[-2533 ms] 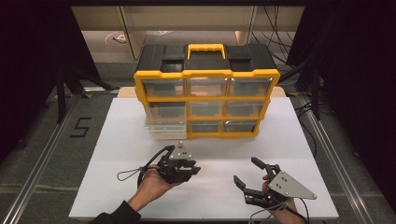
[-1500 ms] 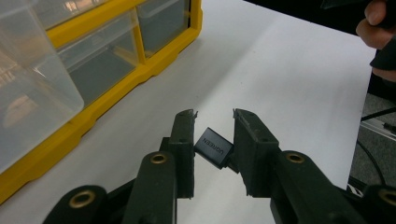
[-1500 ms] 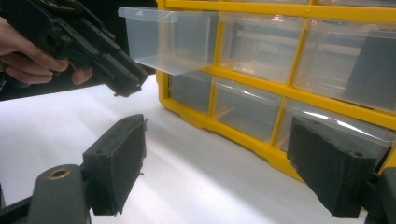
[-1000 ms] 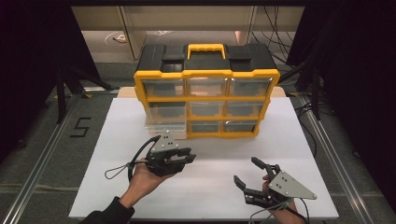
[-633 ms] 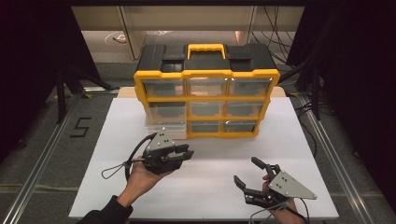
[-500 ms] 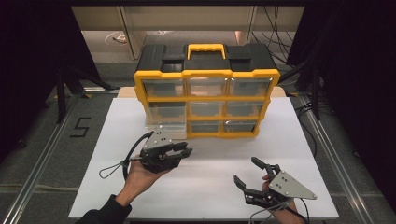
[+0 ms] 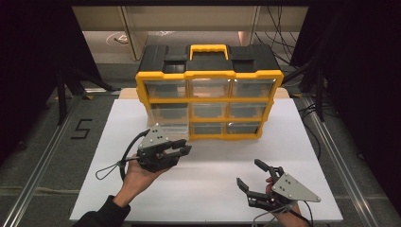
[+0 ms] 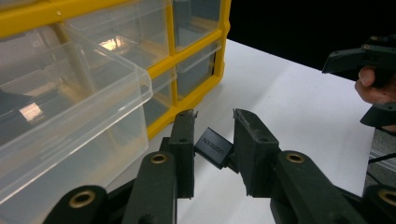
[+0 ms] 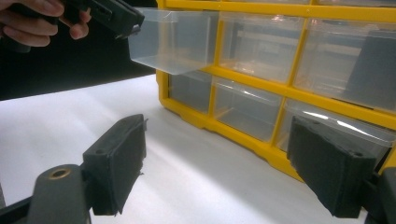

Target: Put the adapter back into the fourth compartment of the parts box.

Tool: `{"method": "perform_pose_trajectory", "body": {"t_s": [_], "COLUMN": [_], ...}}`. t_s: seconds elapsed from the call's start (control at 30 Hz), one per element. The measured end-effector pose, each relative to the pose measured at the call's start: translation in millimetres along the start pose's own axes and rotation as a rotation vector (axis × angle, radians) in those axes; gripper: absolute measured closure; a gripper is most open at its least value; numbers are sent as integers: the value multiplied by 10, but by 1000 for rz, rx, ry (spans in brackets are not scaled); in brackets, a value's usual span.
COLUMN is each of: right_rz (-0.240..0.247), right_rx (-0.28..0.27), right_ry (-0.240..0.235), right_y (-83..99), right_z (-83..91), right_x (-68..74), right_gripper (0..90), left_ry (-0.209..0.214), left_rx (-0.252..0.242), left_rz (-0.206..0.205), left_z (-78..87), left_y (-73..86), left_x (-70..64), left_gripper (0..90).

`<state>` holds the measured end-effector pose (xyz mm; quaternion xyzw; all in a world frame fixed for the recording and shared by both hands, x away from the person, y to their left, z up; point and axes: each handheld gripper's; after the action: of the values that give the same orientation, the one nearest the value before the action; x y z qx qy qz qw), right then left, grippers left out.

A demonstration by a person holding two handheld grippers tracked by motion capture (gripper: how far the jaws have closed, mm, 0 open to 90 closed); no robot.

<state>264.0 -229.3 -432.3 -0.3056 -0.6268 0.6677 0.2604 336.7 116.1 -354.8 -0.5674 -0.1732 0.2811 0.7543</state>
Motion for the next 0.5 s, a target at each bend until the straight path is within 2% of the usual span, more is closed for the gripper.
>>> {"method": "perform_pose_trajectory", "body": {"t_s": [0.5], "right_rz": [1], "right_rx": [2], "right_ry": [-1], "right_y": [5], "right_z": [-6], "right_x": [2], "right_gripper": [207], "left_ry": [-37], "left_rx": [-48], "left_rz": [15], "left_z": [97], "left_y": [-99], "left_x": [130], "left_gripper": [695]}}
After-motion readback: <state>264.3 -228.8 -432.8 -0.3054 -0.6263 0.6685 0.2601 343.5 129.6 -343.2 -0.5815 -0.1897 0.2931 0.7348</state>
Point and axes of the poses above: each handheld gripper's, and its own axes: z roughly backward along the jaws, y roughly out of its underside, x roughly to its left, and after that the axes turned 8 degrees about -x, right-handed
